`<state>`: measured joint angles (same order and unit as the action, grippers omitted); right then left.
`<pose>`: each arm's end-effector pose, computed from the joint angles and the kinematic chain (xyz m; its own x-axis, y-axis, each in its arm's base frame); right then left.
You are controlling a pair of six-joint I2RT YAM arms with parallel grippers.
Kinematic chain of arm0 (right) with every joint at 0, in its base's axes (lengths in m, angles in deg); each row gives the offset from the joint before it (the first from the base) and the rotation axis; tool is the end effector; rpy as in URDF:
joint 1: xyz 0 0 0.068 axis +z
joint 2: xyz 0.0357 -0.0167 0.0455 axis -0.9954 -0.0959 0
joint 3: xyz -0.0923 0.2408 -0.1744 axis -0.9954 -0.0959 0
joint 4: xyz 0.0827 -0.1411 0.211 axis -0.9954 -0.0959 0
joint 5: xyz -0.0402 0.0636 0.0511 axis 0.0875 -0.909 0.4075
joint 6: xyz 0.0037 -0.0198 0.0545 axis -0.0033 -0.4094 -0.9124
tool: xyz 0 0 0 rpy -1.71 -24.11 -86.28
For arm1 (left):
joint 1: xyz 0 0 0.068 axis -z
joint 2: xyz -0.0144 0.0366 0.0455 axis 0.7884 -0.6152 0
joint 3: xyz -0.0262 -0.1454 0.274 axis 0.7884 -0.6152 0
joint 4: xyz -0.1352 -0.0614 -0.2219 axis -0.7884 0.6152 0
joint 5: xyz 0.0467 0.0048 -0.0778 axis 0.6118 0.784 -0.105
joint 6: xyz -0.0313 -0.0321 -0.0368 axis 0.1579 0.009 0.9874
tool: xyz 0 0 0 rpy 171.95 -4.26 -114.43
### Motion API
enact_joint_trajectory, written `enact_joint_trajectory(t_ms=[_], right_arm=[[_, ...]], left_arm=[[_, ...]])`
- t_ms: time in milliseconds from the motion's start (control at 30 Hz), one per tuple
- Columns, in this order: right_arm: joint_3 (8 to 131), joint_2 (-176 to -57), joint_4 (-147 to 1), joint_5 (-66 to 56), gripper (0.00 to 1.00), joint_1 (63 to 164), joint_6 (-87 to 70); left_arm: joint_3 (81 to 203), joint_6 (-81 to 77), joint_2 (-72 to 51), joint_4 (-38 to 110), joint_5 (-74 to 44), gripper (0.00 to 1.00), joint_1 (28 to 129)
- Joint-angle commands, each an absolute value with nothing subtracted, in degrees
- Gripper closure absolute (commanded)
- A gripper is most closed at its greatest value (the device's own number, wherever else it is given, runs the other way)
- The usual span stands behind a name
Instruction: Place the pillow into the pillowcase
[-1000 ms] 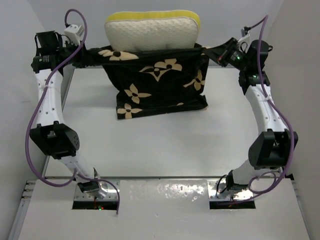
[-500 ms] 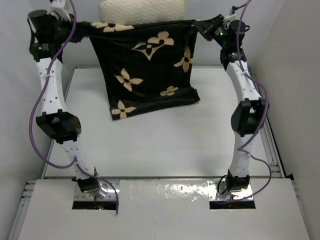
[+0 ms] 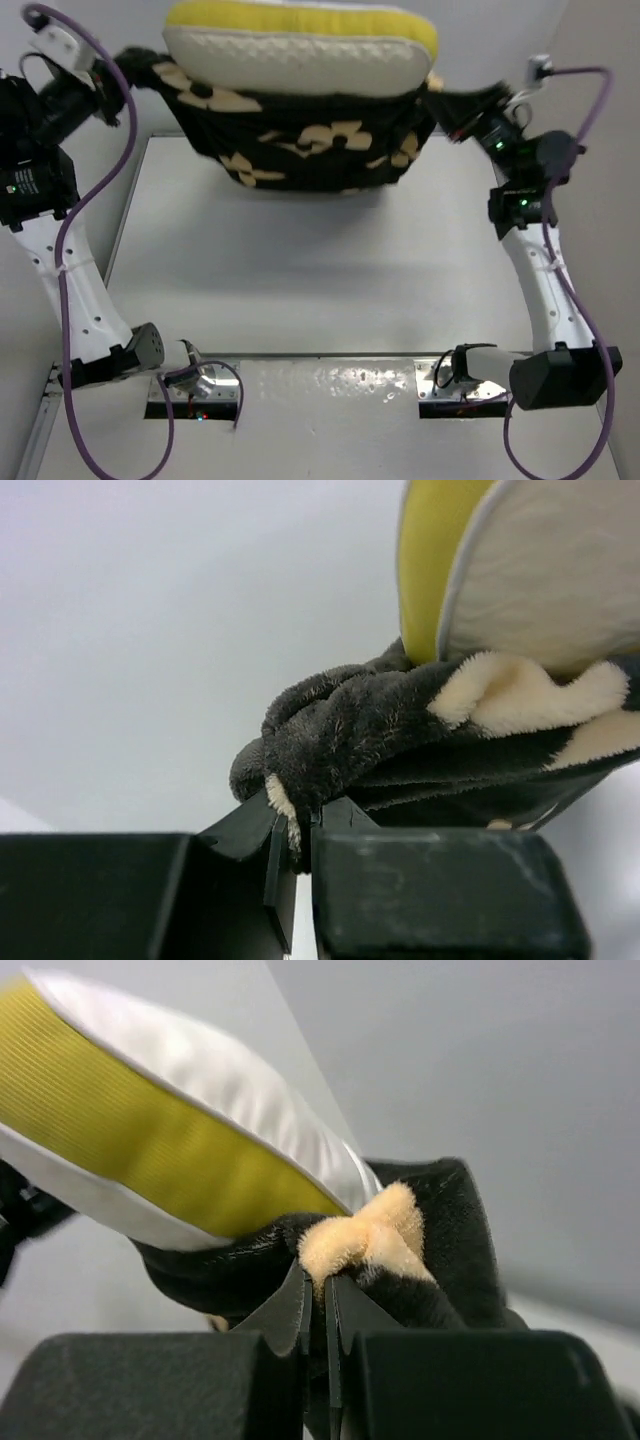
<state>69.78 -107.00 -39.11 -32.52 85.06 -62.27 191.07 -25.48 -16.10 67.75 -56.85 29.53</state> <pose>0.2570 0.0264 0.5466 -0.1021 0.7133 -0.6933 -0.7593 0.3944 0.5176 0.2151 0.0547 0.6421 0.2678 0.2542 -0.9293 0.4020 0.8471 0.3476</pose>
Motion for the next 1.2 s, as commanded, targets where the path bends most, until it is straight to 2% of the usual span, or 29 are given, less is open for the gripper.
enact_joint_trajectory(t_ms=[0,67,100,233,300,433,800,933,1033,1167], right_arm=[[55.28,-108.90,-50.62,-34.46,1.00,87.13,-51.67],[47.36,-105.22,-63.61,-34.83,1.00,89.06,-42.70],[41.77,-103.63,-67.40,-34.22,1.00,89.85,-38.76],[25.83,-91.17,-75.78,-30.18,1.00,88.99,-37.75],[20.13,-81.97,-76.67,-27.55,1.00,86.63,-39.15],[17.46,-73.83,-79.12,-25.51,1.00,82.04,-40.56],[23.07,-78.47,-81.56,-33.60,1.00,82.04,-36.27],[26.15,-84.95,-82.13,-27.54,1.00,82.04,-36.16],[28.79,-92.59,-74.57,-29.72,1.00,82.47,-41.60],[29.24,-98.51,-73.06,-32.72,1.00,83.44,-45.74]], left_arm=[[181.46,-53.12,-19.81,88.85,-54.12,1.00,28.13],[176.12,-66.00,-18.41,104.83,-53.16,1.00,26.47],[173.99,-79.64,-17.97,110.20,-51.76,1.00,25.59],[158.98,-84.60,-11.13,113.86,-42.79,1.00,21.63],[156.67,-86.37,-9.88,113.77,-40.86,1.00,20.31],[154.03,-86.28,-7.77,113.77,-41.55,1.00,20.13],[156.40,-83.21,-3.64,113.68,-40.32,1.00,23.11],[152.97,-82.53,-4.34,112.55,-41.89,1.00,25.40],[152.79,-77.33,-5.83,107.45,-41.73,1.00,27.07],[151.66,-82.75,-6.54,110.76,-41.81,1.00,27.60]])
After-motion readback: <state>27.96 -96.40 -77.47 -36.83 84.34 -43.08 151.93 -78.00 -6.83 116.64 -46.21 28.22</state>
